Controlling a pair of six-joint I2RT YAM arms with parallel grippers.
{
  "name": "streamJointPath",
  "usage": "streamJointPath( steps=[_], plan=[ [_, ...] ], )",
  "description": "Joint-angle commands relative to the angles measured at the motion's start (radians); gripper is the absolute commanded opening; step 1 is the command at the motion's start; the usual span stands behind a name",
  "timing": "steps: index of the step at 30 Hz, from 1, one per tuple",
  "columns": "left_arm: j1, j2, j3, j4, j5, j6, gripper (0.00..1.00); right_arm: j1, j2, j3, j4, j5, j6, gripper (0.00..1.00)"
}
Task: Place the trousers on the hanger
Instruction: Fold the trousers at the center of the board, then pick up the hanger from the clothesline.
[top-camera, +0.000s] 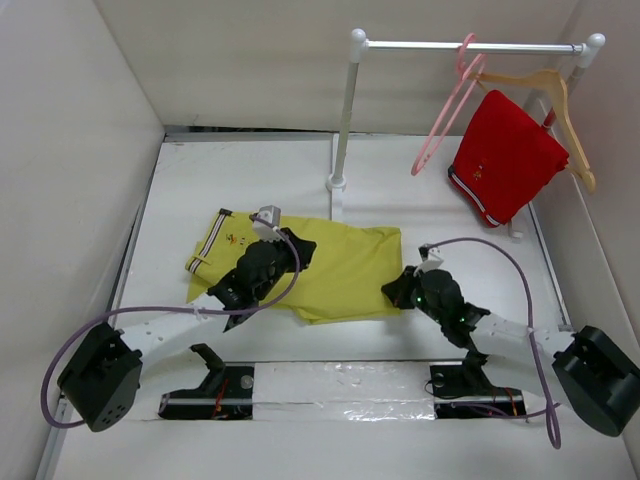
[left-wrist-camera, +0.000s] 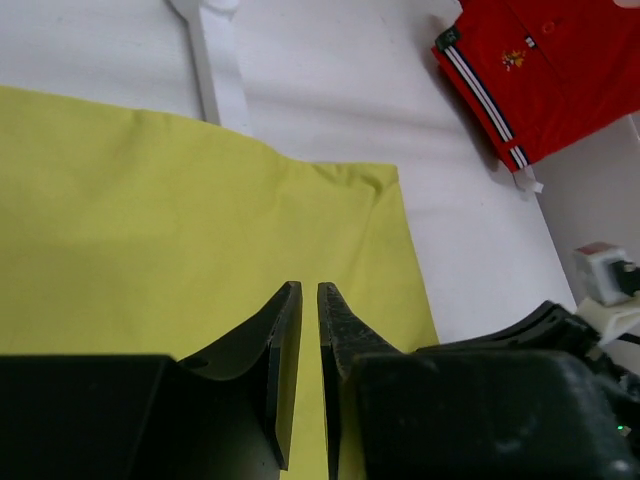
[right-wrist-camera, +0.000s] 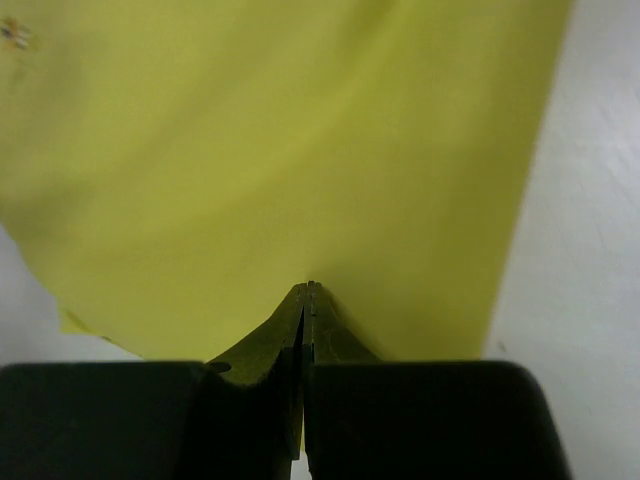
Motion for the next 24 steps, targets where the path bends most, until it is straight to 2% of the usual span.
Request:
streamJointPath(
  steps=[1, 5, 6, 9, 11, 15, 17, 18, 19, 22, 23, 24],
  plan=[
    [-0.017, 0.011, 0.061, 0.096, 0.027, 0.078, 0.10, 0.045, -0.060, -0.058, -0.087, 0.137, 0.130, 0.03],
    [-0.017, 0.011, 0.075, 0.107, 0.063, 0.129, 0.12, 0.129, -0.184, -0.065, -0.249, 0.275, 0.225, 0.07],
    [-0.017, 0.012, 0.078, 0.106, 0.068, 0.138, 0.12, 0.161, -0.249, -0.059, -0.338, 0.301, 0.239, 0.08],
    [-0.017, 0.018, 0.080, 0.103, 0.094, 0.170, 0.13, 0.183, -0.381, -0.013, -0.476, 0.375, 0.233, 0.09],
    [-0.026, 0.017, 0.080, 0.093, 0.103, 0.185, 0.13, 0.199, -0.435, 0.035, -0.506, 0.391, 0.139, 0.13],
    [-0.026, -0.017, 0.072, 0.075, 0.136, 0.205, 0.14, 0.199, -0.470, 0.272, -0.610, 0.444, -0.084, 0.33],
    [-0.026, -0.038, 0.063, 0.070, 0.125, 0.210, 0.15, 0.199, -0.424, 0.456, -0.639, 0.481, -0.201, 0.34],
    [-0.026, -0.058, 0.060, 0.061, 0.117, 0.212, 0.15, 0.199, -0.402, 0.513, -0.647, 0.524, -0.241, 0.12],
    [-0.026, -0.066, 0.055, 0.058, 0.108, 0.210, 0.15, 0.188, -0.379, 0.620, -0.647, 0.548, -0.270, 0.00],
    [-0.026, -0.081, 0.049, 0.049, 0.077, 0.207, 0.08, 0.121, -0.260, 0.774, -0.638, 0.570, -0.394, 0.00],
    [-0.026, -0.081, 0.046, 0.049, 0.070, 0.208, 0.00, 0.098, -0.191, 0.865, -0.636, 0.573, -0.434, 0.00],
    [-0.026, -0.077, 0.049, 0.041, 0.071, 0.208, 0.00, 0.049, -0.157, 0.906, -0.630, 0.576, -0.454, 0.00]
  ],
)
